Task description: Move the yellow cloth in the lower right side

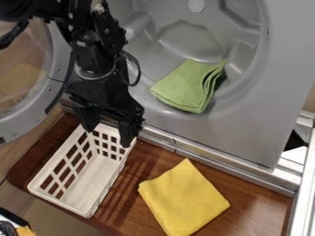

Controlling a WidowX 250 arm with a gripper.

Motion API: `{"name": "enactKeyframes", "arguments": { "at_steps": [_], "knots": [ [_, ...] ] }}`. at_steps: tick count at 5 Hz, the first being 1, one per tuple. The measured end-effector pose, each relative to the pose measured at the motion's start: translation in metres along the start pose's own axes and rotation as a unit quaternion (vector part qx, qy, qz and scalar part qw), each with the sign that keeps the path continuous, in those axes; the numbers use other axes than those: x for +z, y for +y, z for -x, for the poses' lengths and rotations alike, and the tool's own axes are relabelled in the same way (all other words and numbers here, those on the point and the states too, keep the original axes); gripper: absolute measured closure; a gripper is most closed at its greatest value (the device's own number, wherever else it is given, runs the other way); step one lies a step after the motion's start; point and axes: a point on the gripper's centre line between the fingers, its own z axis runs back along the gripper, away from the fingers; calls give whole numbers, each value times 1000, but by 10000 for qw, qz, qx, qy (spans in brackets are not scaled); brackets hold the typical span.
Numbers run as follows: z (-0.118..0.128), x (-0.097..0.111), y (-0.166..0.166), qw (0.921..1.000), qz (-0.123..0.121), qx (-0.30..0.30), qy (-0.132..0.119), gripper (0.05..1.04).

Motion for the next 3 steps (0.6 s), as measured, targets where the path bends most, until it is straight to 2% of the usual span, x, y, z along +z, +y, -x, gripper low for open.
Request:
{"name": "enactKeyframes", "arguments": {
  "at_steps": [1,3],
  "knots": [
    [2,-5,-1,10000,22,24,82,83],
    [-1,-40,-38,9990,134,-422,43,83]
  ]
}}
